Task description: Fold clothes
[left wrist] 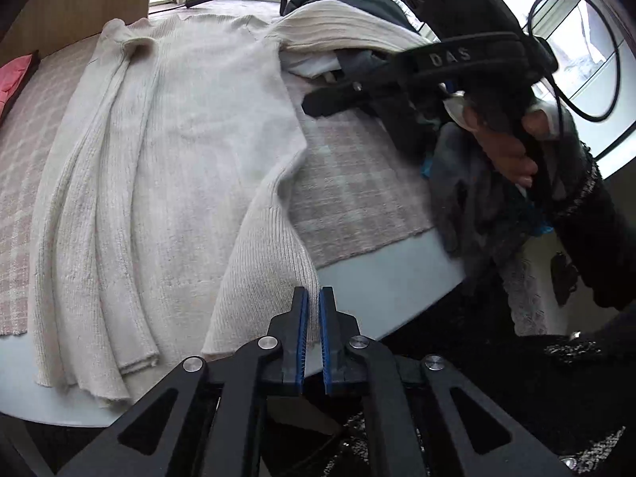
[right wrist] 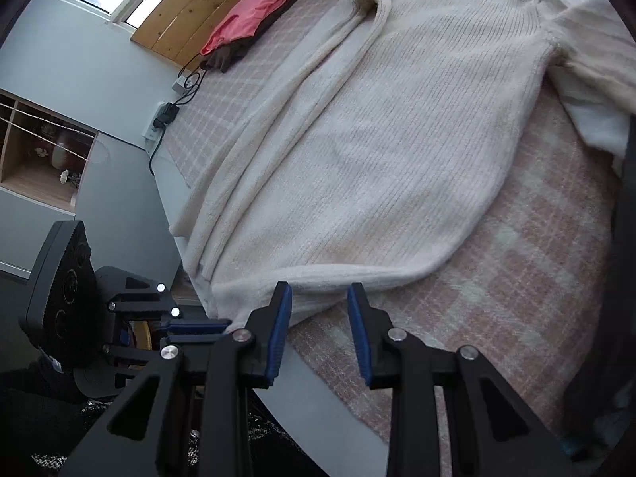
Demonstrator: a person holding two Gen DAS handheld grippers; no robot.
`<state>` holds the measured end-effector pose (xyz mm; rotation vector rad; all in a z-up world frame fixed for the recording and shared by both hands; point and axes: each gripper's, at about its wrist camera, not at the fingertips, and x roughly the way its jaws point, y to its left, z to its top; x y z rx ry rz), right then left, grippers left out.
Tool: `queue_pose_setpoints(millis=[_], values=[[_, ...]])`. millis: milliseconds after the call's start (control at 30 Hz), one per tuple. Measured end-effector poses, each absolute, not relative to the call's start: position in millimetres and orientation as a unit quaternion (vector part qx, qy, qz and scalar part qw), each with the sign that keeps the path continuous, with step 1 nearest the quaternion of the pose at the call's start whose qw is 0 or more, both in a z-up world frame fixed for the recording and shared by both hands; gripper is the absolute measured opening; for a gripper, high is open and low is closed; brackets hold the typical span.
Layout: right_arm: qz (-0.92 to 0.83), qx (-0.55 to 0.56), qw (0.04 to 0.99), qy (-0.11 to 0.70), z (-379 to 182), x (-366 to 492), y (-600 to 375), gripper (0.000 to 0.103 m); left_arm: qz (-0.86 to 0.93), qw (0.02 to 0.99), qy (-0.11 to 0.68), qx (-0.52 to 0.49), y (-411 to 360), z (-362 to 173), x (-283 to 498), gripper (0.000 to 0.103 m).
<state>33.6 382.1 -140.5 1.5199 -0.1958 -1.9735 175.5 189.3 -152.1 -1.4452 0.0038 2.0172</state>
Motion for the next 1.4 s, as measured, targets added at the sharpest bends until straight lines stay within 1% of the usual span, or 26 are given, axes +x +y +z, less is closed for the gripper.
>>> queue_pose_setpoints(millis=[33, 100, 133, 233, 333, 400, 533, 567, 600, 633, 667, 733, 833, 900, 1000, 1033, 1067, 1100, 1133, 1167, 1233, 1300, 1333, 1400], values=[[-0.773, 0.561, 0.29, -0.058, -124.8, 24.5, 394.8, 0.031, 0.767, 0.334, 0.003, -0.548, 193.7, -149.1, 178.0, 0.005], [-0.807, 0.541, 0.236, -0.022, -104.9, -2.0, 417.0, 0.05, 0.762, 0.351, 0.008, -0.544, 202.6, -143.9, 182.5, 0.005], [-0.812, 0.542, 0.219, -0.008, -104.4, -19.0, 424.7, 0.052, 0.76, 0.359, 0.011, -0.542, 207.0, -141.3, 184.8, 0.005], [-0.823, 0.542, 0.167, 0.034, -102.8, -70.0, 447.9, 0.053, 0.744, 0.369, -0.001, -0.557, 220.1, -152.1, 184.6, 0.005], [-0.83, 0.54, 0.114, 0.076, -101.2, -121.0, 471.0, 0.053, 0.739, 0.368, 0.009, -0.564, 226.2, -157.2, 185.2, 0.005], [-0.821, 0.554, 0.113, 0.085, -115.4, -140.5, 469.9, 0.054, 0.738, 0.365, 0.018, -0.568, 228.1, -159.1, 185.2, 0.005], [-0.804, 0.566, 0.101, 0.154, -143.3, -153.1, 450.1, 0.054, 0.736, 0.365, 0.033, -0.569, 232.1, -156.4, 186.3, 0.005], [-0.8, 0.564, 0.107, 0.172, -145.9, -151.4, 444.3, 0.05, 0.736, 0.365, 0.038, -0.568, 233.5, -155.9, 186.2, 0.005], [-0.797, 0.563, 0.112, 0.189, -148.4, -149.8, 438.4, 0.021, 0.735, 0.368, 0.038, -0.567, 233.6, -153.8, 186.3, 0.005], [-0.793, 0.561, 0.117, 0.207, -150.9, -148.2, 432.6, 0.007, 0.734, 0.372, 0.039, -0.567, 233.5, -151.4, 186.5, 0.005], [-0.791, 0.554, 0.122, 0.228, -148.6, -144.0, 427.9, 0.007, 0.733, 0.376, 0.04, -0.566, 233.4, -149.0, 186.6, 0.004], [-0.792, 0.535, 0.129, 0.262, -136.4, -134.6, 422.5, 0.007, 0.722, 0.381, 0.047, -0.575, 244.4, -161.3, 188.0, 0.004], [-0.822, 0.502, 0.077, 0.259, -111.8, -139.6, 439.6, 0.006, 0.705, 0.39, 0.057, -0.589, 261.8, -181.0, 190.0, 0.004], [-0.824, 0.502, 0.054, 0.256, -116.4, -142.9, 444.5, 0.006, 0.696, 0.385, 0.063, -0.604, 273.1, -203.2, 188.3, 0.004], [-0.803, 0.486, 0.028, 0.344, -140.5, -136.5, 426.2, 0.006, 0.695, 0.387, 0.061, -0.603, 278.8, -206.3, 185.2, 0.004], [-0.799, 0.487, 0.03, 0.351, -142.4, -135.8, 423.6, 0.007, 0.696, 0.384, 0.056, -0.604, 278.7, -204.4, 183.5, 0.006], [-0.797, 0.49, 0.036, 0.35, -142.6, -135.9, 422.6, 0.007, 0.687, 0.39, 0.047, -0.611, 278.1, -202.7, 182.6, 0.003], [-0.795, 0.493, 0.042, 0.35, -142.7, -136.0, 421.5, 0.009, 0.676, 0.397, 0.038, -0.619, 277.3, -199.7, 183.0, 0.004], [-0.795, 0.507, 0.058, 0.328, -138.9, -136.8, 424.8, 0.01, 0.676, 0.399, 0.041, -0.619, 276.7, -194.0, 185.5, 0.004], [-0.798, 0.522, 0.077, 0.291, -130.6, -137.1, 431.4, 0.012, 0.682, 0.397, 0.052, -0.612, 276.5, -186.8, 188.9, 0.009], [-0.817, 0.528, 0.105, 0.206, -103.0, -130.8, 452.5, 0.018, 0.693, 0.397, 0.068, -0.598, 273.7, -171.6, 195.2, 0.016], [-0.836, 0.52, 0.126, 0.122, -69.5, -118.5, 482.5, 0.032, 0.71, 0.388, 0.07, -0.583, 267.4, -160.2, 194.3, 0.016], [-0.845, 0.51, 0.132, 0.093, -53.5, -108.7, 499.9, 0.035, 0.719, 0.383, 0.071, -0.576, 264.3, -154.6, 193.7, 0.017], [-0.859, 0.492, 0.126, 0.065, -29.9, -80.5, 535.3, 0.042, 0.737, 0.357, 0.071, -0.57, 259.6, -153.6, 184.3, 0.018]])
